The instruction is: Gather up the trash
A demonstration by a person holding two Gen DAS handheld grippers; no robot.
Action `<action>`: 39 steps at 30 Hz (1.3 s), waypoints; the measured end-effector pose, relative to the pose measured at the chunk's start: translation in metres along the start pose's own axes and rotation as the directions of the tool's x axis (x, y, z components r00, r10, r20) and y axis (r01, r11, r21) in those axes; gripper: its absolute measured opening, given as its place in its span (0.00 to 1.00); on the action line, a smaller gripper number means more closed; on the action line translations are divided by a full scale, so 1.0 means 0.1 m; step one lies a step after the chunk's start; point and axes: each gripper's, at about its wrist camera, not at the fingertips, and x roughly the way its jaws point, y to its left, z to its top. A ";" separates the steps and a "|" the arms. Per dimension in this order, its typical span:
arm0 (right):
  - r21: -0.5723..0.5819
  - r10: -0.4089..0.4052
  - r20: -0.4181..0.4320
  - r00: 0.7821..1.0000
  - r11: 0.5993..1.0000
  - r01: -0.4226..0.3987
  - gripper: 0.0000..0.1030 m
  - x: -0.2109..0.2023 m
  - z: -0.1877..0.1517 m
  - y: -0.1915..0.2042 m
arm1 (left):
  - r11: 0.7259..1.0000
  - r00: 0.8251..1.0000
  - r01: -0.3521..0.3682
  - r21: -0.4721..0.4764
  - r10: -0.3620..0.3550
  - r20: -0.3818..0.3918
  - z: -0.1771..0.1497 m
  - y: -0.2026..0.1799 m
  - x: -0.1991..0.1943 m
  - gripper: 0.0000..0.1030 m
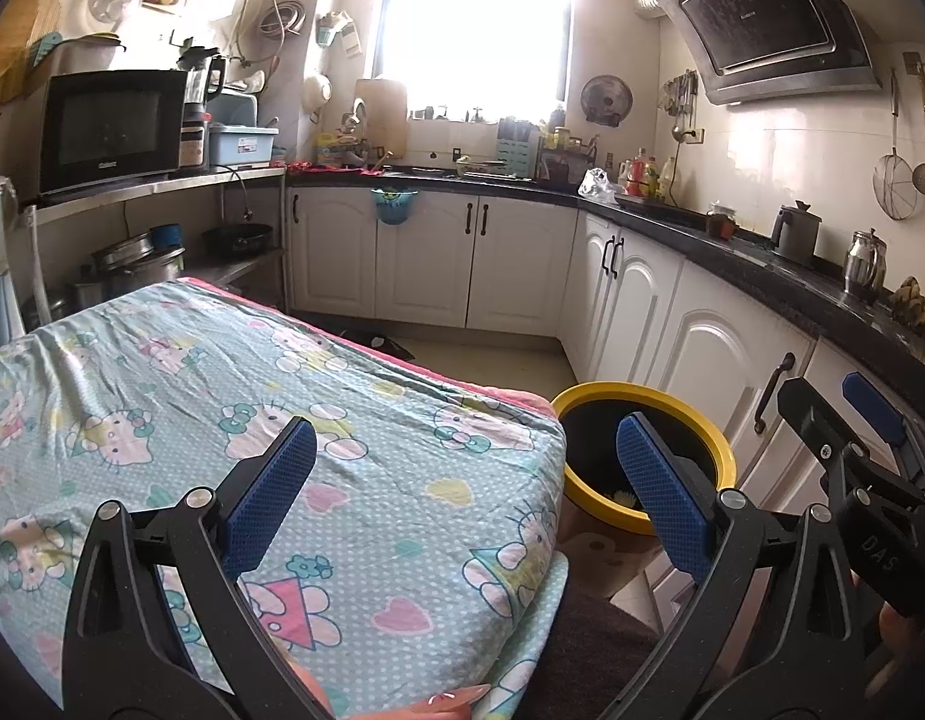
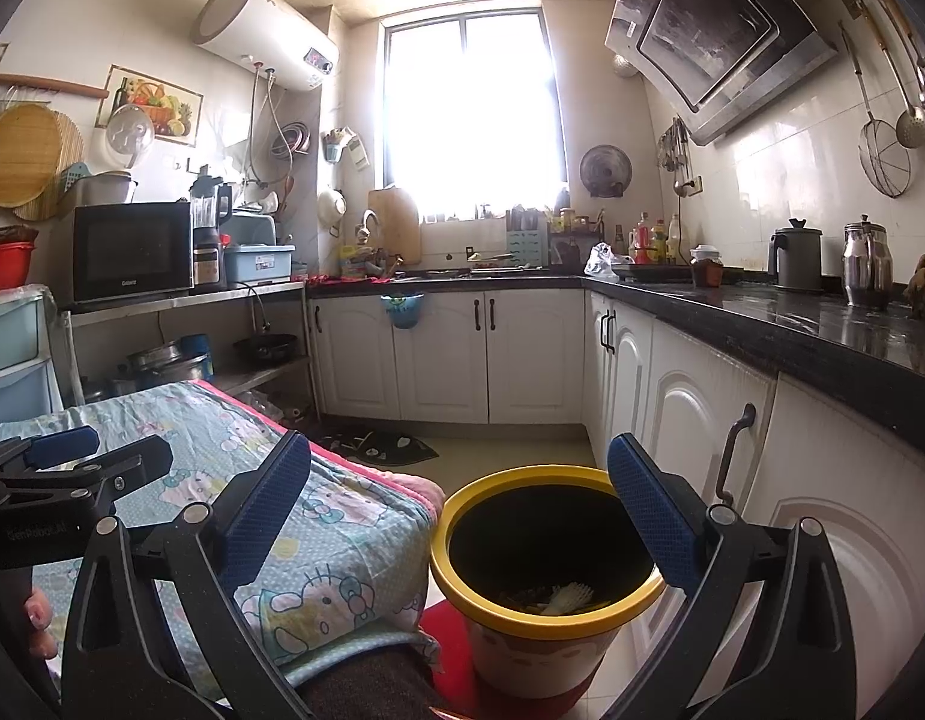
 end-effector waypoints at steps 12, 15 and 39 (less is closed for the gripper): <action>0.000 -0.002 -0.001 1.000 1.000 0.002 0.94 0.00 0.00 0.02 | 1.000 1.000 -0.001 0.001 0.001 0.001 -0.01 0.00 0.01 0.90; 0.001 -0.001 0.000 1.000 1.000 0.001 0.94 0.00 0.00 0.01 | 1.000 1.000 0.003 0.002 -0.003 0.001 -0.02 0.01 0.02 0.90; 0.001 0.021 -0.024 0.999 1.000 -0.021 0.94 0.04 0.03 0.04 | 0.999 0.998 0.037 -0.037 -0.039 -0.049 -0.02 0.15 0.05 0.90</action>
